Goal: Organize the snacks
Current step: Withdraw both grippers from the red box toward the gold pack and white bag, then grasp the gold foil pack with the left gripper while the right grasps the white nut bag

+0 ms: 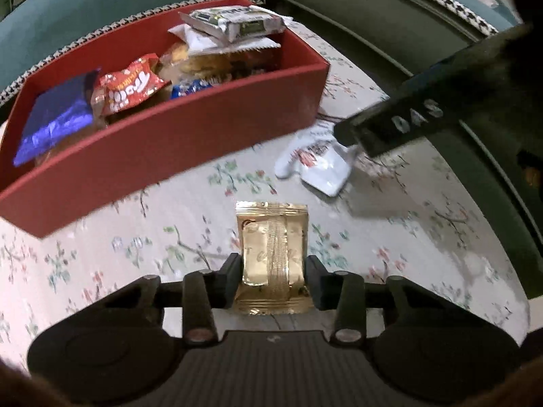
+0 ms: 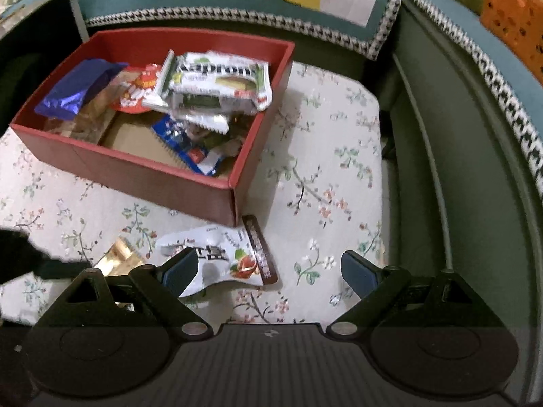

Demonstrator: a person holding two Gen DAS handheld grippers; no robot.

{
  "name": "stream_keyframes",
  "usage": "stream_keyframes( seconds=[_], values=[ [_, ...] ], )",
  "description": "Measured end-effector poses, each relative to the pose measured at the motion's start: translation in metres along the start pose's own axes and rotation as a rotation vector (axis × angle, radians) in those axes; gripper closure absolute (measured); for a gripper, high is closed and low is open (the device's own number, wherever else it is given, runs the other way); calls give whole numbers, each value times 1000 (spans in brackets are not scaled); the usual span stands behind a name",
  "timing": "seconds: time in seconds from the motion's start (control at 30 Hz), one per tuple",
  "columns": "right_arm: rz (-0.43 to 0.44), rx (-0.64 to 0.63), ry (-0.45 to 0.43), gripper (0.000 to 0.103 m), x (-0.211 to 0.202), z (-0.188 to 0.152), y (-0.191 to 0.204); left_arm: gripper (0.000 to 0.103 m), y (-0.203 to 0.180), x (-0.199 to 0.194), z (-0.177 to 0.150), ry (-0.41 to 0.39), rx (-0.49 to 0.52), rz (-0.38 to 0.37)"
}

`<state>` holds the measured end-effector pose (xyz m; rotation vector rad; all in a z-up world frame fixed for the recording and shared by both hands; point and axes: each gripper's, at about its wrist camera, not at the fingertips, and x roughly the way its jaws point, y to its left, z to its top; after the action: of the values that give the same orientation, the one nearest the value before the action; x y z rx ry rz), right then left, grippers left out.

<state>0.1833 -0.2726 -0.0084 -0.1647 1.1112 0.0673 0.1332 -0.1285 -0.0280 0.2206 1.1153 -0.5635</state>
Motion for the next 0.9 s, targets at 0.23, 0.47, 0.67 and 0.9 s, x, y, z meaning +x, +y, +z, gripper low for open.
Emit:
stream_keyframes(
  seconds=[0.23,0.47,0.67,0.9],
  values=[
    [46,108,41,8,17,4,-9,17,9,1,1,-2,-49,50],
    [94,220,54,6,30,17,8,11,5,5,1,-14,-57,104],
    [18,170,94,6,46,14,20,10,5,4,-2,-14,-47,94],
    [-2,143,144,5,30,-19,-3,9,4,-2,-9,5,-30,92]
  ],
)
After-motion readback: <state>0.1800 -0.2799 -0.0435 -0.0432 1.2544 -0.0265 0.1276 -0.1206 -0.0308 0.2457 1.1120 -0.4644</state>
